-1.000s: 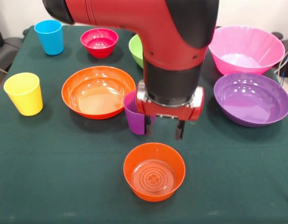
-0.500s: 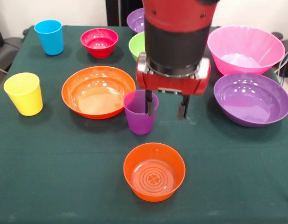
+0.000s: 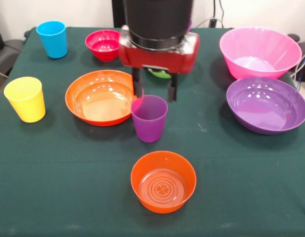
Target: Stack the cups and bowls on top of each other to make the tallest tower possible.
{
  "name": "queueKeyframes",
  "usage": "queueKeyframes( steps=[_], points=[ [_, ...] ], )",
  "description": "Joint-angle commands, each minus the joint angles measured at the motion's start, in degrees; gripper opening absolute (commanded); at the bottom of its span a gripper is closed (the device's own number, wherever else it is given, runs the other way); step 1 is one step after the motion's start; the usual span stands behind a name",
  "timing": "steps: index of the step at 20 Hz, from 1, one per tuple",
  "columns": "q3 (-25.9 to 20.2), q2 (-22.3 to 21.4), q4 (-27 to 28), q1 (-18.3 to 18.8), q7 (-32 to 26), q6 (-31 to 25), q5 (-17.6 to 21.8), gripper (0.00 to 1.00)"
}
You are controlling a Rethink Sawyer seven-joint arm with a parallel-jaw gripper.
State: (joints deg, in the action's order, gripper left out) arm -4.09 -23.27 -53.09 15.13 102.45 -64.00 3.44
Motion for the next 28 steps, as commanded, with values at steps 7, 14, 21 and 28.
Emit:
queueKeyframes(
  steps=[7, 14, 21, 28],
  points=[
    [-5.85, -5.51, -14.93, 3.13, -13.61, -2.09, 2.89, 1.0],
    [-6.41, -7.78, -19.35, 4.28, -12.85, 0.36, 3.5, 1.0],
    [-6.86, -11.28, -26.68, 4.99, -11.87, 5.22, 4.23, 1.0],
    [-8.15, -10.31, -28.93, 5.97, -10.83, 9.76, 5.41, 1.0]
  ],
)
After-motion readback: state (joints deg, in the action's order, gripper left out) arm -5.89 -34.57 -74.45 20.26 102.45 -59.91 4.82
